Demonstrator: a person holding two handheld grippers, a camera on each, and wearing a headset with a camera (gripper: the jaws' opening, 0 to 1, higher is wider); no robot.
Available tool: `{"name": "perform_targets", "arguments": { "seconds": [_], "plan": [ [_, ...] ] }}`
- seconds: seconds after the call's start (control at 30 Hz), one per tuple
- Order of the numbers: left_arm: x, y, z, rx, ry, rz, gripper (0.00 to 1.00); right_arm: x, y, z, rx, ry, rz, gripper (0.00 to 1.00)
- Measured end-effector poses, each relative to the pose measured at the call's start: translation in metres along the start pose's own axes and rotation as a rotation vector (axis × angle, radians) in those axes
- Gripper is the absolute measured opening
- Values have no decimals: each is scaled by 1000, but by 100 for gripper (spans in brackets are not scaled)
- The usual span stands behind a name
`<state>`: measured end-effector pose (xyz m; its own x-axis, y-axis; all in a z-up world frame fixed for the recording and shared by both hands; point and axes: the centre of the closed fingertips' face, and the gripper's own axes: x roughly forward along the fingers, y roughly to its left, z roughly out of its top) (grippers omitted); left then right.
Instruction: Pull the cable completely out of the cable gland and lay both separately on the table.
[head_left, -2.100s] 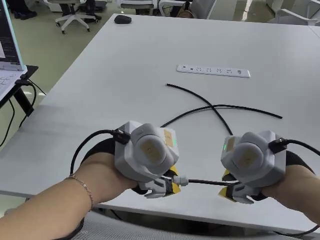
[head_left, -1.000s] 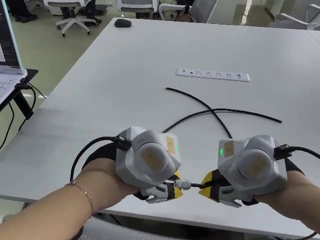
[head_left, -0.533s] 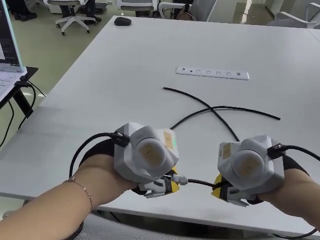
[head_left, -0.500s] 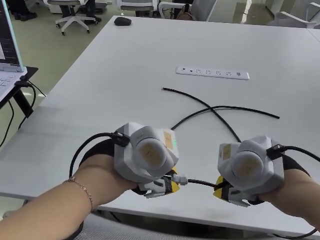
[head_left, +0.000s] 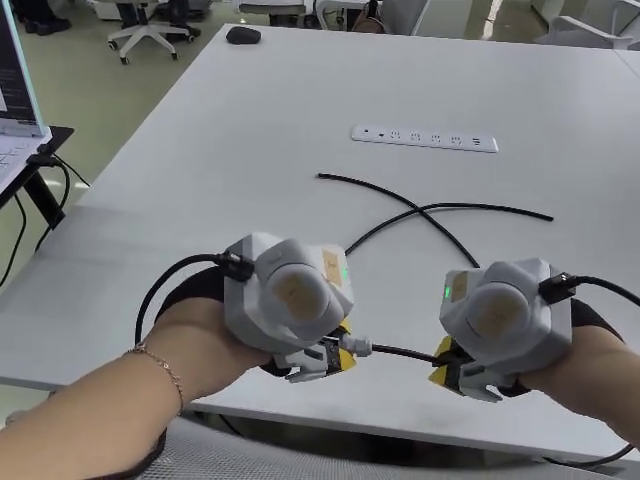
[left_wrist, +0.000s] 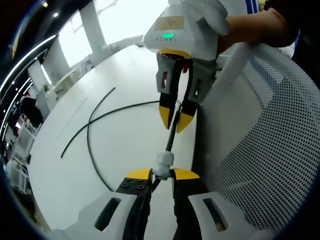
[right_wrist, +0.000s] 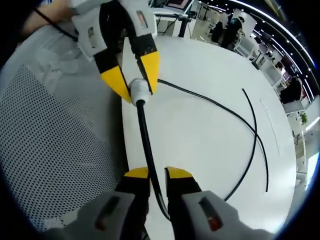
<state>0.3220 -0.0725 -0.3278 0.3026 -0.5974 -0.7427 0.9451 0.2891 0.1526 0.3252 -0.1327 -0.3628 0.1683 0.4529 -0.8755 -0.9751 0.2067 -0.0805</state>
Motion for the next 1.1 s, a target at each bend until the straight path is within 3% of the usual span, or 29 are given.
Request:
{"name": "perform_targets", "arguments": {
  "seconds": [0.13,0.23,0.47,0.57,0.73,0.87,1.1],
  "plan": [
    [0,-1,2,10,-5,-2,17,-4,2,19,-9,-94,16,17],
    [1,-3,5,15,-17,-10,17,-8,11,40,-34,-186,47,17],
    [2,-4,5,20,-13,-17,17,-13,18,58,-76,-263,65,11],
    [2,-3,5,20,-12,-11,17,-13,23,60,-92,-268,85,4],
    [2,-1,3,-4,-12,-8,17,-11,21,59,-77,-264,78,3],
    [0,6,-4,12,23,24,17,-9,16,55,-56,-249,69,3],
    [-1,9,-11,-11,51,39,15,-2,12,37,-32,-168,59,3]
  ]
}}
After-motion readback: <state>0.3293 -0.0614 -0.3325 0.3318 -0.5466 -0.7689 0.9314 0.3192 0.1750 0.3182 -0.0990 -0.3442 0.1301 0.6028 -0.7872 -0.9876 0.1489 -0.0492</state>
